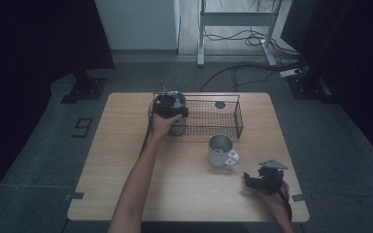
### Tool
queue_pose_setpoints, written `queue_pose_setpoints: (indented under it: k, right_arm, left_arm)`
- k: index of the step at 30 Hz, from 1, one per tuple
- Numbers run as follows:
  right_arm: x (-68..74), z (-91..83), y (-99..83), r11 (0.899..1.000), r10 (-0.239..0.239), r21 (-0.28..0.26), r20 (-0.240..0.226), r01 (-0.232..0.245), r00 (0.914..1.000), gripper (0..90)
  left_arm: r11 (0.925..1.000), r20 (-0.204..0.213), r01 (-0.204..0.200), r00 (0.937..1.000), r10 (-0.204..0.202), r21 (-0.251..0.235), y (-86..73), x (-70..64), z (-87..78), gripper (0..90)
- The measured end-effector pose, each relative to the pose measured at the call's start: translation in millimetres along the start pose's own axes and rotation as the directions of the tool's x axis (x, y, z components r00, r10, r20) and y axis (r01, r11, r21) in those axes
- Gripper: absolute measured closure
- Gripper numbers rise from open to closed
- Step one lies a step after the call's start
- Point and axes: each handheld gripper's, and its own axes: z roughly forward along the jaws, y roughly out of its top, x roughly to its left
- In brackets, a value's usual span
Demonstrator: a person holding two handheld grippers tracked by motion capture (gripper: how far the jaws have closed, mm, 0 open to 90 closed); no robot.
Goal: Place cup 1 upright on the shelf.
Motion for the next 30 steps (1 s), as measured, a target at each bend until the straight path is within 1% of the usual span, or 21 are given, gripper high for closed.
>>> queue_pose_setpoints:
  k: [1, 3, 7, 9, 14, 20, 30]
  right_arm:
    - [0.0, 0.0, 0.0, 1.0, 0.0, 0.0, 0.0, 0.0, 1.0, 7.0]
    - [0.0, 0.0, 0.0, 1.0, 0.0, 0.0, 0.0, 0.0, 1.0, 7.0]
    - [0.0, 0.0, 0.0, 1.0, -0.001, 0.0, 0.0, 0.001, 1.0, 7.0]
    - [0.0, 0.0, 0.0, 1.0, -0.001, 0.0, 0.0, 0.001, 1.0, 7.0]
    - [0.0, 0.0, 0.0, 1.0, 0.0, 0.0, 0.0, 0.0, 1.0, 7.0]
    - [0.0, 0.0, 0.0, 1.0, 0.0, 0.0, 0.0, 0.0, 1.0, 7.0]
    - [0.0, 0.0, 0.0, 1.0, 0.0, 0.0, 0.0, 0.0, 1.0, 7.0]
  left_arm:
    - [1.0, 0.0, -0.007, 1.0, 0.007, 0.0, -0.5, -0.6, -0.2, 3.7]
    - [0.9999, -0.003, -0.01, 0.9999, 0.01, -0.001, -1.8, -2.1, -0.8, 3.6]
    - [0.9999, -0.004, 0.007, 1.0, -0.007, -0.007, -4.2, -1.1, -1.9, 3.4]
    - [1.0, -0.005, 0.006, 1.0, -0.006, -0.002, -4.3, -1.1, -2.7, 3.3]
    - [1.0, -0.014, 0.006, 0.9999, -0.006, -0.006, -5.3, -2.8, -3.4, 3.4]
    - [0.9998, -0.006, 0.014, 0.9999, -0.014, -0.015, -6.7, -0.4, -5.0, 3.4]
    - [0.9998, -0.001, 0.01, 1.0, -0.01, -0.015, -8.6, 0.6, -5.6, 2.3]
